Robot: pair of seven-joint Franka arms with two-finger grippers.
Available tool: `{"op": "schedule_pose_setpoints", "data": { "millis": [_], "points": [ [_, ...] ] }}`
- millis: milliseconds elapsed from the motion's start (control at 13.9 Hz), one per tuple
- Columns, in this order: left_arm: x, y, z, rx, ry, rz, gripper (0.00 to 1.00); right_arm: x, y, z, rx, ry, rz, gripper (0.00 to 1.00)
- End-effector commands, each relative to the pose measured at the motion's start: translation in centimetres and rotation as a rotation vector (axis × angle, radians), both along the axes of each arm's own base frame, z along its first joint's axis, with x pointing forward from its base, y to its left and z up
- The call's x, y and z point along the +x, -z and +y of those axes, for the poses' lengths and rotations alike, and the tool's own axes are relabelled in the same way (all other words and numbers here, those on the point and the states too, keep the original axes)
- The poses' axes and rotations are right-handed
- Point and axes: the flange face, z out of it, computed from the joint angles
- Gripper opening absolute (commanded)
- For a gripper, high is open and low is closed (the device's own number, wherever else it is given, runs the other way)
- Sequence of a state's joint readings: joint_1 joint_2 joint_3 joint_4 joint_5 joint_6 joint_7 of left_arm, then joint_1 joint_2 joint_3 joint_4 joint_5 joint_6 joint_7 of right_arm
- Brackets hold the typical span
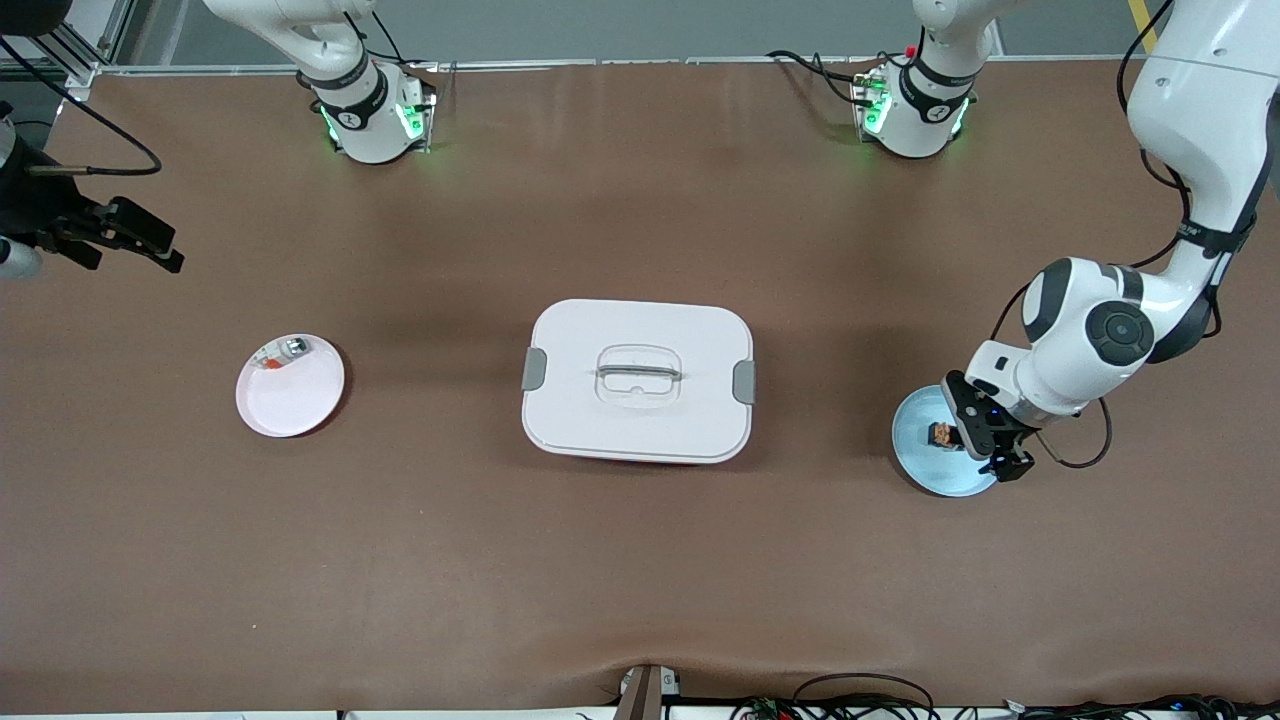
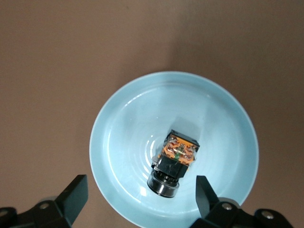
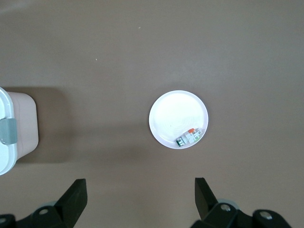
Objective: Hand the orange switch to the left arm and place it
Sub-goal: 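Open the left gripper and raise it away from the blue plate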
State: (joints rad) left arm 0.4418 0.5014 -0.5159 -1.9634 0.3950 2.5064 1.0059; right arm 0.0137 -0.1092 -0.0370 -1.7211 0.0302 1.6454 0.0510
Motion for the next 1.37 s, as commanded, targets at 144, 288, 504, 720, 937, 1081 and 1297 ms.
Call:
{"op": "schedule_pose_setpoints", "data": {
  "millis": [144, 288, 504, 720, 937, 1081, 1297],
  "points": [
    [-1.6, -8.8, -3.8, 0.049, -0.292, 0.006, 1.00, -0.2, -0.7, -0.3, -0.019, -0.005, -0.008, 1.00],
    [-1.4, -12.4, -4.9, 0.069, -0.422, 0.007, 1.00, -0.1, -0.7, -0.2, -0.018, -0.009, -0.009, 1.00],
    [-0.7, -16.7, -5.2, 0.066, -0.627, 0.051, 1.00, -0.2, -0.7, -0.2, -0.018, -0.008, -0.003, 1.00],
    [-1.0, -20.4, -6.0, 0.049, -0.827, 0.069, 1.00, -0.1, -0.6, -0.2, -0.018, -0.008, -0.002, 1.00],
    [-1.8, -21.4, -8.4, 0.035, -1.040, 0.063, 1.00, 0.0, -0.9, -0.2, -0.018, -0.008, -0.006, 1.00],
    [-1.9, -21.7, -9.2, 0.019, -1.142, 0.049, 1.00, 0.0, -0.8, -0.3, -0.018, -0.006, -0.005, 1.00],
    [-1.5, -23.6, -8.7, 0.004, -1.185, 0.035, 1.00, 0.0, -0.9, -0.3, -0.018, -0.006, -0.008, 1.00]
  ]
}}
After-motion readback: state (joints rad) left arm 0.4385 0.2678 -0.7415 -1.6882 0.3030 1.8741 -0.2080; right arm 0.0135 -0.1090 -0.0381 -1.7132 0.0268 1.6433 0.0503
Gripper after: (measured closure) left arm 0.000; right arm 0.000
